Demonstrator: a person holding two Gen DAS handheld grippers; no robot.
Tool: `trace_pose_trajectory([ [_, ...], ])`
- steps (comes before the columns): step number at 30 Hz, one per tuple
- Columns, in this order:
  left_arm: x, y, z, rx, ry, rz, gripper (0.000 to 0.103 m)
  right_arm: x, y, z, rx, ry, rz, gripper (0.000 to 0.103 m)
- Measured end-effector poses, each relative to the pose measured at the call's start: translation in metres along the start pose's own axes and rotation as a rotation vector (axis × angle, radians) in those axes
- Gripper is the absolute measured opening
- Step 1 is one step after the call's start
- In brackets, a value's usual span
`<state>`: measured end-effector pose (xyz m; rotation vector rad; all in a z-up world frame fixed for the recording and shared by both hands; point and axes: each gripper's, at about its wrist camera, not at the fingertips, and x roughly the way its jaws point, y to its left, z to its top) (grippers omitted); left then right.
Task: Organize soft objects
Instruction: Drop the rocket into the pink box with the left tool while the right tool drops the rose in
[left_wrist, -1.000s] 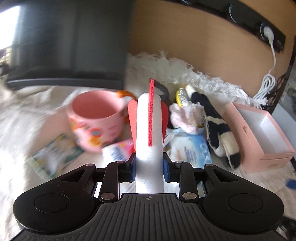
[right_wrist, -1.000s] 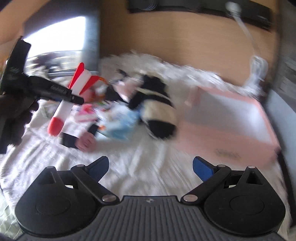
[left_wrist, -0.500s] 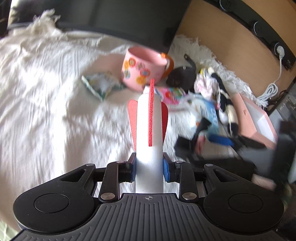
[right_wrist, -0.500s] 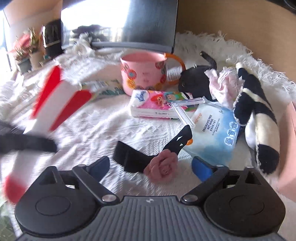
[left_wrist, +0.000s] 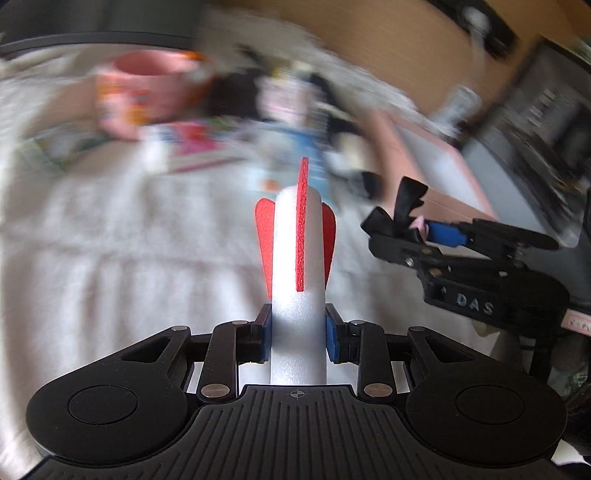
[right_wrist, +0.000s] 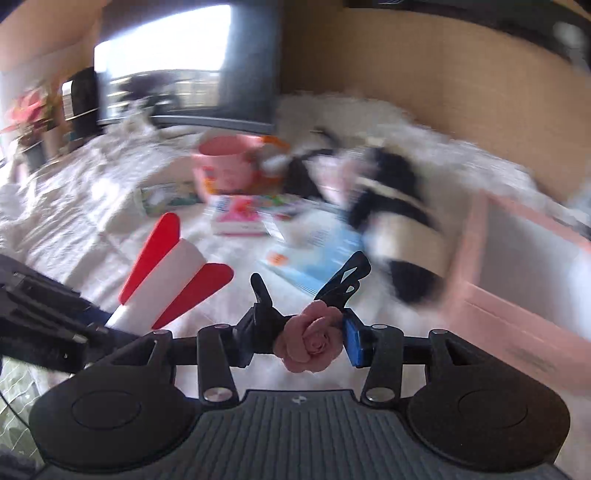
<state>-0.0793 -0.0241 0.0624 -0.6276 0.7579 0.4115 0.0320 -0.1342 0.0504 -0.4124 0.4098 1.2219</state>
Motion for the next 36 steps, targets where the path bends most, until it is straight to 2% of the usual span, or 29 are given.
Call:
trace_pose_trajectory([
  [3,0.020,-0.032,0.019,0.083,0.035,-0.098,0.031,-0.034,-0.026,-0.019,0.055,0.011,-0.098,0.046],
  [6,0.038,-0.066,0.053,0.155,0.039,-0.197,0.031,-0.069,-0.052,-0.042,0.122,0.028,-0.225,0.046],
  [11,0.067,-0.137,0.134,0.310,-0.051,-0.270,0.032,-0.119,-0.082,-0.079,0.231,0.020,-0.420,0.046],
  [13,0.085,-0.156,0.167,0.277,-0.088,-0.298,0.031,-0.136,-0.091,-0.089,0.278,0.008,-0.479,0.046],
  [15,0.111,-0.163,0.194,0.162,-0.086,-0.359,0.031,-0.147,-0.094,-0.097,0.312,0.003,-0.524,0.046],
  [16,0.130,-0.166,0.205,0.134,-0.062,-0.352,0.032,-0.152,-0.094,-0.101,0.327,0.002,-0.544,0.046],
  [18,0.162,-0.173,0.213,0.121,-0.025,-0.250,0.031,-0.157,-0.092,-0.108,0.346,0.004,-0.573,0.046],
  [19,0.176,-0.174,0.213,0.122,-0.019,-0.205,0.031,-0.160,-0.091,-0.110,0.352,0.006,-0.587,0.046],
  [21,0.188,-0.171,0.206,0.121,-0.012,-0.177,0.032,-0.165,-0.083,-0.112,0.354,0.003,-0.603,0.046],
  [24,0.182,-0.148,0.194,0.085,-0.004,-0.227,0.032,-0.170,-0.080,-0.110,0.360,-0.005,-0.608,0.046],
  [29,0.135,-0.115,0.161,0.110,-0.043,-0.247,0.032,-0.165,-0.091,-0.089,0.349,-0.013,-0.566,0.046],
  [33,0.092,-0.083,0.114,0.130,-0.028,-0.273,0.032,-0.148,-0.113,-0.044,0.292,-0.028,-0.537,0.046],
  [35,0.081,-0.069,0.094,0.114,-0.006,-0.256,0.032,-0.126,-0.129,-0.015,0.233,0.004,-0.558,0.060],
  [36,0.077,-0.063,0.085,0.103,0.005,-0.241,0.032,-0.114,-0.138,-0.002,0.208,0.009,-0.571,0.075],
])
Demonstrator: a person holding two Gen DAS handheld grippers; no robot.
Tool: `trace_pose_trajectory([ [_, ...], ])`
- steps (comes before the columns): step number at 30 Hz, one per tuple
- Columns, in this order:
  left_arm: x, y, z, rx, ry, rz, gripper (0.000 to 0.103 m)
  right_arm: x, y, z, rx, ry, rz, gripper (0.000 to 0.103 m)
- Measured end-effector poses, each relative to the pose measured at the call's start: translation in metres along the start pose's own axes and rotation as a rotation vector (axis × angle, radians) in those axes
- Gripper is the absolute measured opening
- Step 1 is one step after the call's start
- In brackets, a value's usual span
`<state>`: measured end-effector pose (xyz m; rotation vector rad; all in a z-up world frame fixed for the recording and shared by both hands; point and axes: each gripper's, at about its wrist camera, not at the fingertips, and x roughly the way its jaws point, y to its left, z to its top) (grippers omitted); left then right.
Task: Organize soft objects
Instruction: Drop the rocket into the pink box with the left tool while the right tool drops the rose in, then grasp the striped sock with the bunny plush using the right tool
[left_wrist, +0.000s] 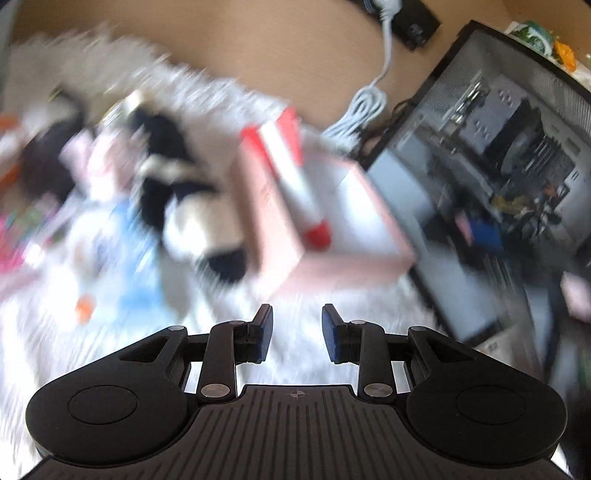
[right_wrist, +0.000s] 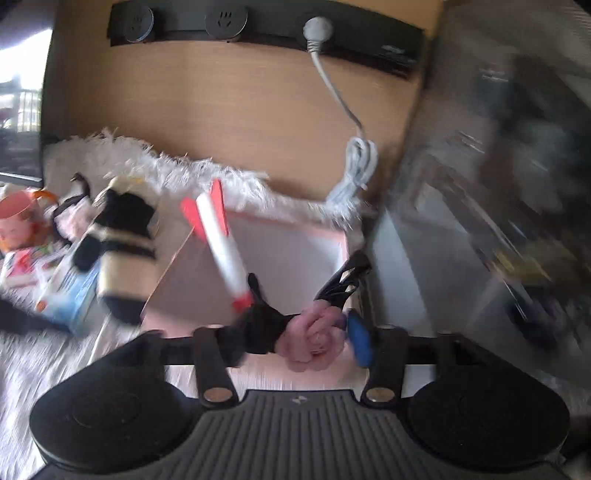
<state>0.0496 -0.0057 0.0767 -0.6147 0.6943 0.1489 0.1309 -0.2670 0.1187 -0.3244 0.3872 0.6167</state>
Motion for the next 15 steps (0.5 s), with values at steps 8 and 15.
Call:
trace_pose_trajectory([
  [8,-0.038,0.042,-0.056,-0.133,0.027,0.101,0.032,0.105,0.044,0.049,-0.243,0.045,0.120,0.070],
  [15,-0.061,0.068,-0.061,-0.216,-0.017,0.192,0.032,0.175,0.081,0.055,-0.278,0.182,0.152,0.031],
])
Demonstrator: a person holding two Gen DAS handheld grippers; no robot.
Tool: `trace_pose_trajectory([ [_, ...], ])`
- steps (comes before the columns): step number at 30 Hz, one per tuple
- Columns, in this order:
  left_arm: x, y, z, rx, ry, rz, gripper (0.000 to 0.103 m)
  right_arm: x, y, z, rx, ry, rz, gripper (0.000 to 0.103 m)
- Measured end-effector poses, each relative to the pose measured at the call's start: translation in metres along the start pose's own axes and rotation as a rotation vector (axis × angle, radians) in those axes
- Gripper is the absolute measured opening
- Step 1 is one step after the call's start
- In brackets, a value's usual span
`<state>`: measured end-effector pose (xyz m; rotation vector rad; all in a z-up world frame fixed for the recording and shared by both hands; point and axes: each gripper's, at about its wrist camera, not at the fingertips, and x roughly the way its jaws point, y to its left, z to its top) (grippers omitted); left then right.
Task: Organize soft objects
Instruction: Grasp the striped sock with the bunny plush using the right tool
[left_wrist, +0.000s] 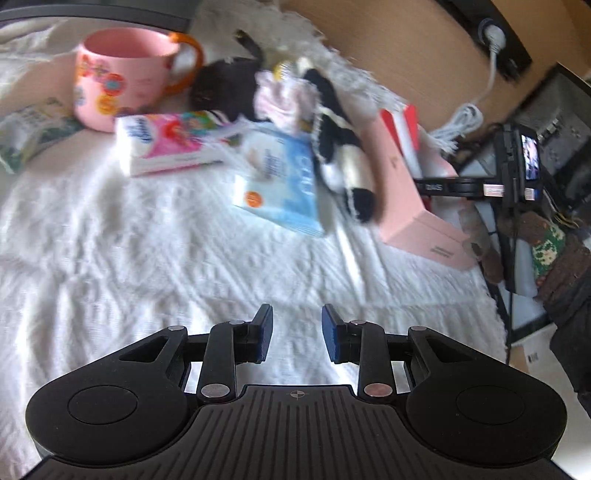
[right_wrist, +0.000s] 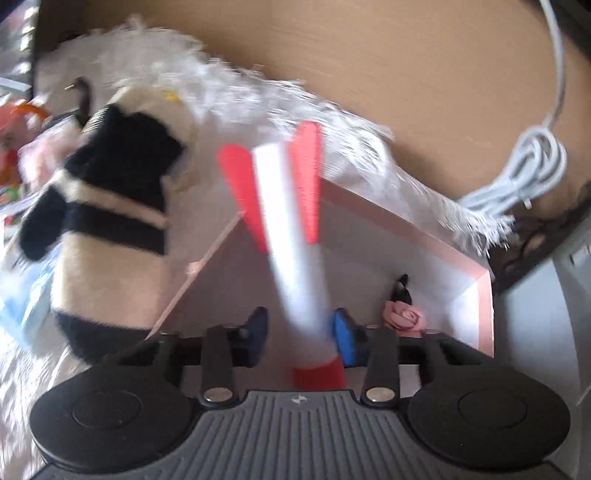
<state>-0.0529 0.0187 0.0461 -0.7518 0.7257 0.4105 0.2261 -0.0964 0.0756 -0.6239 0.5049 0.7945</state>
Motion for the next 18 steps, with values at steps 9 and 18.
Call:
trace_pose_trajectory([
  [9,0.015,-0.002,0.000,-0.016,0.020,-0.020,0.032,-0.017,-0.055,-0.011,0.376,0.132,0.281,0.035],
  [18,0.020,-0.011,-0.004,0.016,0.034,-0.005,0.032,-0.064,-0.040,-0.001,0.241,-0.066,0.199,0.069],
])
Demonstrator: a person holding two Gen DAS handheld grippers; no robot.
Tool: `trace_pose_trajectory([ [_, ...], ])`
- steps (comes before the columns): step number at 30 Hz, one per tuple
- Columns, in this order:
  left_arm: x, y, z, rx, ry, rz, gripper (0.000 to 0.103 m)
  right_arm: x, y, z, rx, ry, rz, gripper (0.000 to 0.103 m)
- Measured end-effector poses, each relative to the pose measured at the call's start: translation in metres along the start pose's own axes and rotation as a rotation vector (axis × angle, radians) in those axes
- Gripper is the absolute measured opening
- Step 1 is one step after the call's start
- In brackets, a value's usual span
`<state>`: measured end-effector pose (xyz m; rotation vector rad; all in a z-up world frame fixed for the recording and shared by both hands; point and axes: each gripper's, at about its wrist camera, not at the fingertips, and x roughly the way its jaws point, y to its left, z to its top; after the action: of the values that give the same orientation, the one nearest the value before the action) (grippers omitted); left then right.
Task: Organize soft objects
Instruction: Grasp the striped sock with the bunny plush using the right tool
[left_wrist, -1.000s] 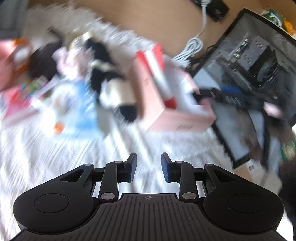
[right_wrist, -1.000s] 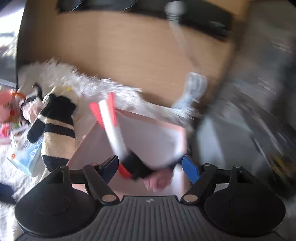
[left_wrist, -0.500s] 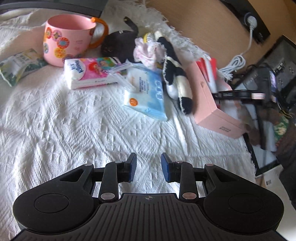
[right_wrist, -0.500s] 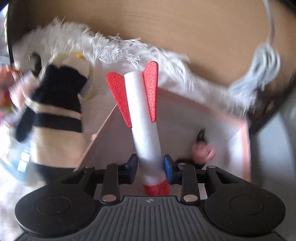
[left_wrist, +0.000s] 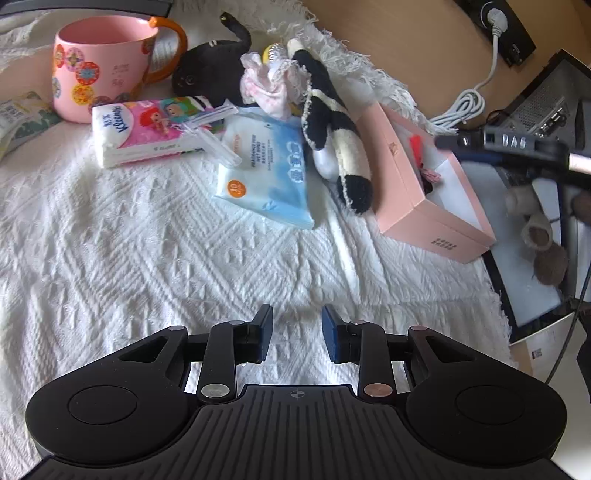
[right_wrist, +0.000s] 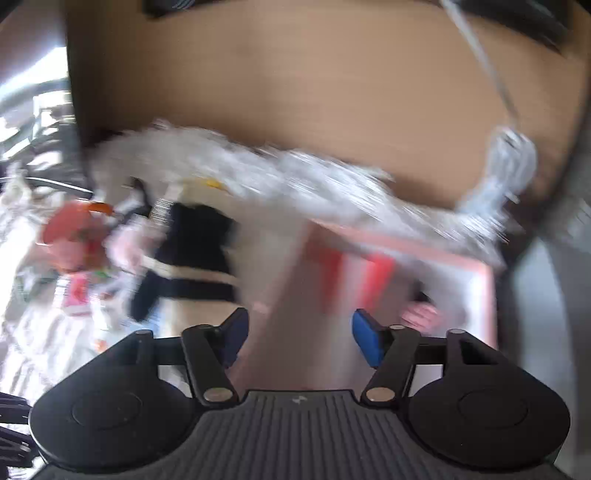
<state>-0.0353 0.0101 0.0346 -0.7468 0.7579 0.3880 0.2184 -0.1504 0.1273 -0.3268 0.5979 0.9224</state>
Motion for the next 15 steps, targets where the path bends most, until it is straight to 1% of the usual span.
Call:
trace_pose_trajectory([
  [1,-0.003,0.002,-0.001,-0.005,-0.006,0.006,0.032,-0.001,0.009,0.002,-0.021,-0.020,0.022,0.073],
  [5,-0.019,0.012,-0.006,-0.024,-0.048,0.024,0.032,0.014,0.051,0.014,-0.079,-0.065,0.115,0.074],
  [7,-0.030,0.018,-0.011,-0.028,-0.076,0.034,0.032,0.032,0.077,0.021,-0.118,-0.056,0.143,0.074],
  [9,-0.040,0.023,-0.015,-0.033,-0.097,0.056,0.032,0.051,0.099,0.026,-0.153,-0.027,0.158,0.074],
  [11,-0.050,0.030,-0.020,-0.044,-0.112,0.089,0.032,0.073,0.117,0.031,-0.203,0.010,0.150,0.074],
  [12,-0.054,0.034,-0.022,-0.054,-0.116,0.102,0.032,0.082,0.124,0.031,-0.228,0.028,0.132,0.076],
  [13,-0.058,0.038,-0.024,-0.069,-0.123,0.115,0.032,0.095,0.131,0.034,-0.254,0.050,0.107,0.081],
  [15,-0.065,0.047,-0.027,-0.095,-0.133,0.129,0.032,0.109,0.134,0.033,-0.274,0.073,0.063,0.083],
])
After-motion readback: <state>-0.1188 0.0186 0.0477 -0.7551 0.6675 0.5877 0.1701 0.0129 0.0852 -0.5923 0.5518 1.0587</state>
